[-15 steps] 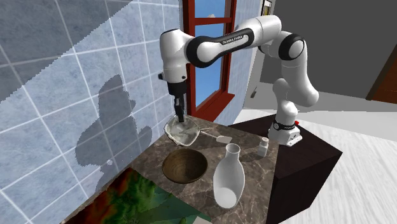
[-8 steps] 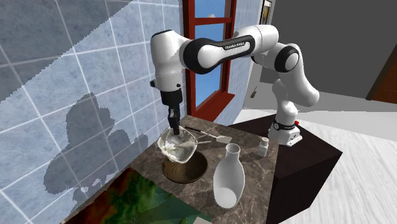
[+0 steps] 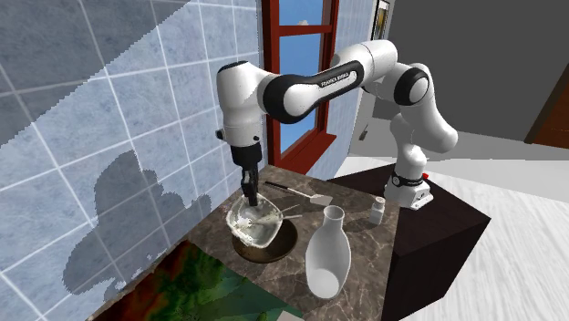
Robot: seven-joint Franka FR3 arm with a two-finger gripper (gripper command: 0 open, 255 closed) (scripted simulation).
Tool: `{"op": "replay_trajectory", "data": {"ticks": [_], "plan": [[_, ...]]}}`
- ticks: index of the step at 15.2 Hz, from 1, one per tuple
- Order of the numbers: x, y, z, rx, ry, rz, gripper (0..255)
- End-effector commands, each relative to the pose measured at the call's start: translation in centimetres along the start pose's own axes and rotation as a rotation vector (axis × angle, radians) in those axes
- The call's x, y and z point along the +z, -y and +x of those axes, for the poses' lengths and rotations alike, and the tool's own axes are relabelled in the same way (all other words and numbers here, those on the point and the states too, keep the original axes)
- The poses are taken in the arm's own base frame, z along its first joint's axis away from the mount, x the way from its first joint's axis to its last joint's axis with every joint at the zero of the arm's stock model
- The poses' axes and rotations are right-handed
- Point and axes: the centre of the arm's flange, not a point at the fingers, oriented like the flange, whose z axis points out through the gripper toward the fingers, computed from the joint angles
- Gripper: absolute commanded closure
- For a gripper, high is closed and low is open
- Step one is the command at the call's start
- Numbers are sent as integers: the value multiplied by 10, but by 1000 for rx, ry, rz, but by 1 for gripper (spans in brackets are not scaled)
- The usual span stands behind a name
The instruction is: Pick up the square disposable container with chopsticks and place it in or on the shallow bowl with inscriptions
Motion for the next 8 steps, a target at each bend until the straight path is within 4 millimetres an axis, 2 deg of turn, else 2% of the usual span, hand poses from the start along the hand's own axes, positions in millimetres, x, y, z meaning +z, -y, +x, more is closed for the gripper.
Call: {"op": "replay_trajectory", "data": {"ticks": [1, 6, 8], "plan": [[11, -1, 2, 0, -1, 1, 255], [39, -5, 4, 0, -1, 1, 255], [39, -5, 4, 0, -1, 1, 255]]}}
